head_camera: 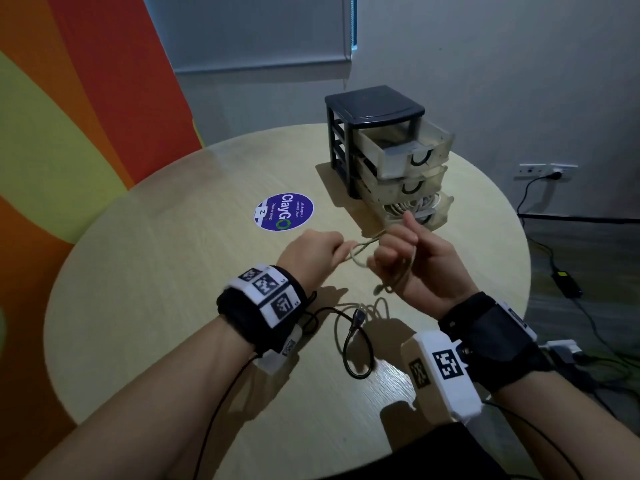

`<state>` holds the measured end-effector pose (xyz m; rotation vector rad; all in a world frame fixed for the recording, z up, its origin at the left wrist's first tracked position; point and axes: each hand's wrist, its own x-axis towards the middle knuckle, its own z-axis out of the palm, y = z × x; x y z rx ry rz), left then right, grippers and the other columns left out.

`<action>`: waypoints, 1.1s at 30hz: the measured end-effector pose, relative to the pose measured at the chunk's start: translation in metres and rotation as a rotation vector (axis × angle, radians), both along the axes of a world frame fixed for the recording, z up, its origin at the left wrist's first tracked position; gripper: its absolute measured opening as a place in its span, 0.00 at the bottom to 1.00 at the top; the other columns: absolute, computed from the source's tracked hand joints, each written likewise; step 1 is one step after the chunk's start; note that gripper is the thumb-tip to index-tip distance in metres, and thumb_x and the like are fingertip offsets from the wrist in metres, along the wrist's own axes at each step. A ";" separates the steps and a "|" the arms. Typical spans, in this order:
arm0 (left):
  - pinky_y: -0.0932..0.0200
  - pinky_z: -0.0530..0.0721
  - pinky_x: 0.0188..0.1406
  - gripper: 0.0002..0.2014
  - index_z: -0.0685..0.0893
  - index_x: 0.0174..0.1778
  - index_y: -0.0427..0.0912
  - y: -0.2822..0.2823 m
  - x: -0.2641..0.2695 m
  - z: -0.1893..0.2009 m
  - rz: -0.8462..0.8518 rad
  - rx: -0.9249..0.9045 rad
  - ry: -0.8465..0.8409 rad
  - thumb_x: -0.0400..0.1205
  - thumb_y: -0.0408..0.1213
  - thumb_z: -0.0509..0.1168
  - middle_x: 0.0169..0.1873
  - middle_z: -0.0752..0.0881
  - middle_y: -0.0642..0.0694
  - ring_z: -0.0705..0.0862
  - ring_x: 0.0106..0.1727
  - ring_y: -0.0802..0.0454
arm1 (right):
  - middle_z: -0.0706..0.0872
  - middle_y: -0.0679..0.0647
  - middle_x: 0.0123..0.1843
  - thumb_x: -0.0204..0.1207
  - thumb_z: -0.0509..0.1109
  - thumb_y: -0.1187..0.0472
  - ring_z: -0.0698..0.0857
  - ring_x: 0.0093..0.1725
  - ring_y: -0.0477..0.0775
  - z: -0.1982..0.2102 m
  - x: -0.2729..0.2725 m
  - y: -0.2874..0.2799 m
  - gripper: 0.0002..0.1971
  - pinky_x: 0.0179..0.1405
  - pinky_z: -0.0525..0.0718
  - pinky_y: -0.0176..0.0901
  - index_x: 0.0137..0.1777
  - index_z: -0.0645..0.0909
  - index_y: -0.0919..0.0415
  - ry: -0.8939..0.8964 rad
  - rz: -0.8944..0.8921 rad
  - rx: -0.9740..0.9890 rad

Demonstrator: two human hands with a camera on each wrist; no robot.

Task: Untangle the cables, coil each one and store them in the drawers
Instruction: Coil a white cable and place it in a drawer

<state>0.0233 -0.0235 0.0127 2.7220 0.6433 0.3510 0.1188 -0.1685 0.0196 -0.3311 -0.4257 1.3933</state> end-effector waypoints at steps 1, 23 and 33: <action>0.54 0.71 0.36 0.18 0.82 0.47 0.35 -0.006 0.000 0.003 -0.033 0.076 0.101 0.85 0.48 0.56 0.38 0.84 0.35 0.82 0.42 0.37 | 0.82 0.52 0.29 0.80 0.57 0.52 0.86 0.34 0.49 0.004 -0.002 0.001 0.21 0.50 0.86 0.44 0.26 0.77 0.58 -0.023 -0.113 -0.048; 0.63 0.81 0.28 0.09 0.85 0.38 0.34 -0.031 -0.012 0.070 -0.445 -0.419 -0.084 0.69 0.32 0.78 0.30 0.88 0.46 0.84 0.27 0.54 | 0.84 0.54 0.26 0.83 0.53 0.64 0.79 0.24 0.49 0.017 -0.002 -0.001 0.22 0.20 0.72 0.32 0.33 0.85 0.60 -0.976 -0.218 -0.365; 0.63 0.83 0.32 0.08 0.82 0.40 0.33 -0.032 -0.012 0.054 -0.266 -0.779 -0.218 0.70 0.26 0.76 0.33 0.86 0.40 0.84 0.35 0.48 | 0.65 0.49 0.15 0.77 0.56 0.40 0.63 0.14 0.46 0.003 0.002 0.002 0.27 0.14 0.58 0.34 0.37 0.77 0.66 -0.926 -0.149 -0.431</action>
